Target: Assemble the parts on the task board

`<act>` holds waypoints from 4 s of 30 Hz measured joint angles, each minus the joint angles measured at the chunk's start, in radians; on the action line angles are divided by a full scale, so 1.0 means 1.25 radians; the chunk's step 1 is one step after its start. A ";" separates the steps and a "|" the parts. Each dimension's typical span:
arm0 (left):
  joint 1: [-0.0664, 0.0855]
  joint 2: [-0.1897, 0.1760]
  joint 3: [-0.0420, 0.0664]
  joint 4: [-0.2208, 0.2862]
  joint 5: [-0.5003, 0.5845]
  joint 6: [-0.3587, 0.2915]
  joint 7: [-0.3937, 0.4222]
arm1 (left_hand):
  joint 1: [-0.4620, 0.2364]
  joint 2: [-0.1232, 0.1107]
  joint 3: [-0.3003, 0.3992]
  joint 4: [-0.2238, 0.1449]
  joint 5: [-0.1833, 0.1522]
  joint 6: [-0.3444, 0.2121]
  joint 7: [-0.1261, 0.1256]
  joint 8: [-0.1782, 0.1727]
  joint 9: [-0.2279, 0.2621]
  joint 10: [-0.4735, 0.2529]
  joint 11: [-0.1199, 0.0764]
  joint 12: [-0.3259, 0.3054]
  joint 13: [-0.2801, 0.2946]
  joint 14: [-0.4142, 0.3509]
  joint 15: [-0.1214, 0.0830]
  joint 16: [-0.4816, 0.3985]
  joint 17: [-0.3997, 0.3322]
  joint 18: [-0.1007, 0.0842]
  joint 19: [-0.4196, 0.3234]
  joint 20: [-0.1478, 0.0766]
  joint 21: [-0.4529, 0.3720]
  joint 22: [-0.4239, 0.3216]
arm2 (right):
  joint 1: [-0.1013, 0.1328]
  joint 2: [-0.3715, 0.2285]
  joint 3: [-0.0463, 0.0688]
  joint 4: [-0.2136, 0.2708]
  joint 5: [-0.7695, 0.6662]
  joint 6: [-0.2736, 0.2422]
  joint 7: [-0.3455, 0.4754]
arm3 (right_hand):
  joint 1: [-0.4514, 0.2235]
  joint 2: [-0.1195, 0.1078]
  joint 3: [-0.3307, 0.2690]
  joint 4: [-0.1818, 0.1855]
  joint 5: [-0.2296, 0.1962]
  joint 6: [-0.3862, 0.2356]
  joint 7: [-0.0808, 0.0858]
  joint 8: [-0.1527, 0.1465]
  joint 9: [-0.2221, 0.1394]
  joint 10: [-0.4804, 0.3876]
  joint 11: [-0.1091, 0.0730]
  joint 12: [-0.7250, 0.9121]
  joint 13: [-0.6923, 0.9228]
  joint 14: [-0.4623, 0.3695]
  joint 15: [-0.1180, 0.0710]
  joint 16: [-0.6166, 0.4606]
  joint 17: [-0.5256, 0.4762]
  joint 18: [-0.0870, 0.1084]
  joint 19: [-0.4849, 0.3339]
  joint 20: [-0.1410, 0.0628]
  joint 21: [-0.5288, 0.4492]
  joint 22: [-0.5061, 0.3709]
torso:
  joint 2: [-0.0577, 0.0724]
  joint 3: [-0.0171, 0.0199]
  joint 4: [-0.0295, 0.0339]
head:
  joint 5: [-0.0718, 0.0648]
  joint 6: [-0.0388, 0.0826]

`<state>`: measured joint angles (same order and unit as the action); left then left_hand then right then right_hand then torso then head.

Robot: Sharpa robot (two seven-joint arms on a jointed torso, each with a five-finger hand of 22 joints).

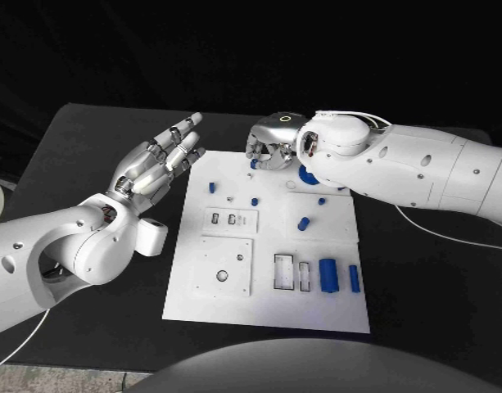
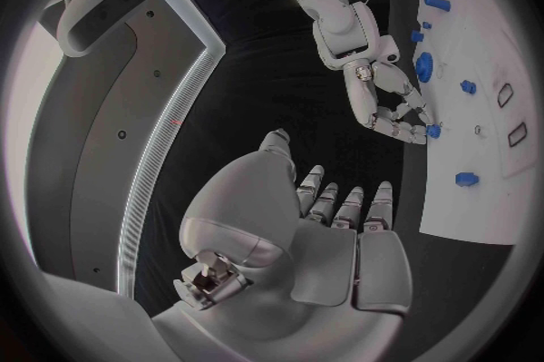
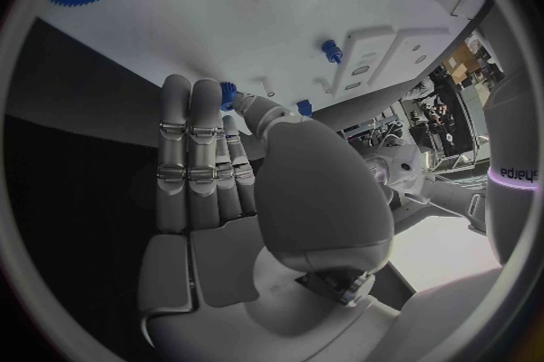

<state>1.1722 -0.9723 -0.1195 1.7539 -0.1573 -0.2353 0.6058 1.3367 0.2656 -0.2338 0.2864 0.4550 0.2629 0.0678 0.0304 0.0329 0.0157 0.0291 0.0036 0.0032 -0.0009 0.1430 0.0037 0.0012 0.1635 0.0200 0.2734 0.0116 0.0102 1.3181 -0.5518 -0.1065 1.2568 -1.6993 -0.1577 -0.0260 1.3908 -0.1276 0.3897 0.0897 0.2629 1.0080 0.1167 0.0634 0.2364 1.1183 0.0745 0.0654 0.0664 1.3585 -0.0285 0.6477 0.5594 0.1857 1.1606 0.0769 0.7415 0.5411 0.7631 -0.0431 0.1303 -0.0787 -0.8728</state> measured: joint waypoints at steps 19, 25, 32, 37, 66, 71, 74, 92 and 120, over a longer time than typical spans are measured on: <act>0.000 -0.002 -0.005 -0.007 0.013 0.005 -0.011 | 0.003 0.003 0.000 0.000 0.003 0.006 0.006 0.000 0.001 0.000 0.006 0.000 0.000 0.000 0.000 0.000 0.000 0.000 0.000 0.000 0.000 0.000 | 0.030 -0.107 0.000 0.088 0.021 -0.046 -0.008 | 0.002 0.003 -0.050 -0.014 -0.049 -0.114 0.004 0.029 -0.054 -0.129 0.005 0.050 0.019 -0.060 0.011 -0.017 0.001 0.000 -0.044 0.013 -0.027 0.021 | -0.001 -0.0006 -0.0017 | 0.010 0.000; 0.000 -0.006 -0.005 -0.005 0.015 0.005 -0.014 | 0.007 -0.001 0.002 -0.002 0.007 0.009 0.008 0.000 0.001 0.000 0.006 0.000 0.000 0.000 0.000 0.000 0.000 0.000 -0.003 0.003 0.000 0.000 | 0.054 -0.205 0.001 0.180 0.088 -0.061 -0.021 | -0.027 0.008 -0.082 0.014 -0.114 -0.082 0.000 0.029 -0.056 -0.021 -0.010 0.202 0.113 -0.060 0.011 0.005 0.016 0.000 -0.048 0.009 -0.031 0.033 | 0.000 -0.0026 -0.0033 | 0.007 0.000; 0.000 -0.006 -0.005 -0.003 0.016 0.005 -0.016 | 0.011 0.002 0.004 -0.004 0.012 0.008 0.008 0.000 0.001 0.000 0.006 0.000 0.000 0.003 0.003 0.000 0.000 0.000 -0.003 0.003 0.000 0.000 | 0.042 -0.284 -0.007 0.228 0.138 -0.055 -0.056 | -0.071 0.033 -0.192 0.048 -0.108 -0.090 -0.001 0.006 -0.077 0.232 -0.041 1.123 0.967 0.076 0.008 0.598 0.574 -0.051 0.054 0.003 0.258 0.366 | 0.001 -0.0036 -0.0044 | 0.006 0.000; 0.000 -0.006 -0.005 -0.003 0.017 0.005 -0.017 | 0.011 0.002 0.004 -0.004 0.012 0.008 0.008 0.000 0.001 0.000 0.006 0.000 0.000 0.003 0.003 0.000 0.000 0.000 -0.003 0.003 0.000 0.000 | 0.027 -0.313 -0.010 0.236 0.143 -0.050 -0.085 | -0.088 0.042 -0.217 0.067 -0.094 -0.099 0.002 0.006 -0.079 0.275 -0.038 1.202 0.994 0.084 0.002 0.724 0.599 -0.063 0.119 0.003 0.403 0.528 | 0.001 -0.0036 -0.0044 | 0.008 0.000; 0.000 -0.003 -0.005 -0.012 0.018 0.010 -0.024 | 0.014 -0.001 0.006 -0.006 0.015 0.008 0.008 0.000 0.001 -0.002 0.009 0.000 0.000 0.000 0.006 0.000 0.000 0.000 -0.001 0.005 0.000 0.000 | -0.021 -0.293 -0.010 0.200 0.097 -0.038 -0.120 | -0.079 0.049 -0.226 0.054 -0.026 -0.079 -0.009 0.015 -0.072 0.277 -0.041 1.201 0.993 0.086 0.000 0.736 0.599 -0.075 0.139 0.001 0.452 0.590 | -0.001 -0.0044 -0.0047 | 0.005 0.000; 0.000 -0.002 -0.005 -0.013 0.018 0.013 -0.026 | 0.014 -0.001 0.006 -0.006 0.015 0.008 0.008 0.000 0.001 0.000 0.011 0.000 0.000 0.000 0.006 0.000 0.000 0.000 0.000 0.006 0.000 0.001 | -0.026 -0.292 -0.010 0.196 0.089 -0.034 -0.120 | -0.077 0.047 -0.224 0.052 -0.026 -0.070 -0.009 0.017 -0.068 0.277 -0.041 1.201 0.993 0.086 0.000 0.736 0.599 -0.075 0.139 0.001 0.452 0.590 | -0.001 -0.0043 -0.0047 | 0.004 0.000; 0.000 -0.002 -0.005 -0.013 0.018 0.015 -0.028 | 0.014 -0.001 0.006 -0.006 0.015 0.008 0.008 0.000 0.001 0.000 0.011 0.000 0.000 0.000 0.006 0.000 0.000 0.000 0.000 0.006 0.000 0.001 | -0.029 -0.292 -0.010 0.195 0.085 -0.031 -0.120 | -0.075 0.046 -0.225 0.051 -0.023 -0.069 -0.010 0.017 -0.067 0.277 -0.041 1.201 0.993 0.086 0.000 0.736 0.599 -0.075 0.135 -0.003 0.448 0.588 | 0.000 -0.0042 -0.0045 | 0.005 0.000; -0.001 -0.001 -0.006 -0.017 0.018 0.022 -0.035 | 0.017 0.002 0.006 -0.006 0.015 0.008 0.008 0.000 0.001 0.000 0.011 0.000 0.000 0.000 0.012 0.000 0.000 0.000 0.000 0.006 0.003 0.001 | -0.039 -0.284 -0.004 0.188 0.054 -0.043 -0.116 | -0.055 0.049 -0.206 0.018 0.120 -0.018 -0.016 0.070 -0.027 0.277 -0.056 1.201 0.993 0.086 -0.015 0.728 0.599 -0.075 0.119 -0.007 0.433 0.590 | 0.000 -0.0041 -0.0044 | 0.005 0.000; -0.001 0.000 -0.007 -0.021 0.025 0.025 -0.041 | 0.020 0.005 0.010 -0.001 0.015 0.005 0.011 0.000 0.001 0.001 0.012 0.000 0.000 0.000 0.012 0.000 0.000 0.000 0.003 0.009 0.003 0.002 | -0.012 -0.258 -0.009 0.263 0.070 -0.116 -0.079 | -0.113 0.039 -0.164 0.060 0.283 -0.015 -0.014 0.073 -0.027 0.278 -0.077 1.201 0.993 0.086 -0.043 0.736 0.598 -0.075 0.167 -0.032 0.471 0.614 | 0.000 -0.0050 -0.0041 | 0.008 0.000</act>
<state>1.1712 -0.9725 -0.1278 1.7276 -0.1264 -0.2043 0.5550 1.3617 0.2722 -0.2209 0.2847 0.4739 0.2696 0.0819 0.0304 0.0338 0.0167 0.0441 0.0036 0.0032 -0.0010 0.1574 0.0037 0.0011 0.1636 0.0236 0.2841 0.0154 0.0126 1.3032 -0.8740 -0.1176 1.5857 -1.6115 -0.3031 -0.1250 1.2498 -0.0793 0.1852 0.1647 0.6165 0.9895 0.0998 0.1544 0.2025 1.4658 -0.0221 1.5670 1.3074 1.4662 -0.0824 1.5675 1.3074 0.0919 1.3687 0.0375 1.3304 1.3080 0.7633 -0.0494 0.1252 -0.0685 -0.8728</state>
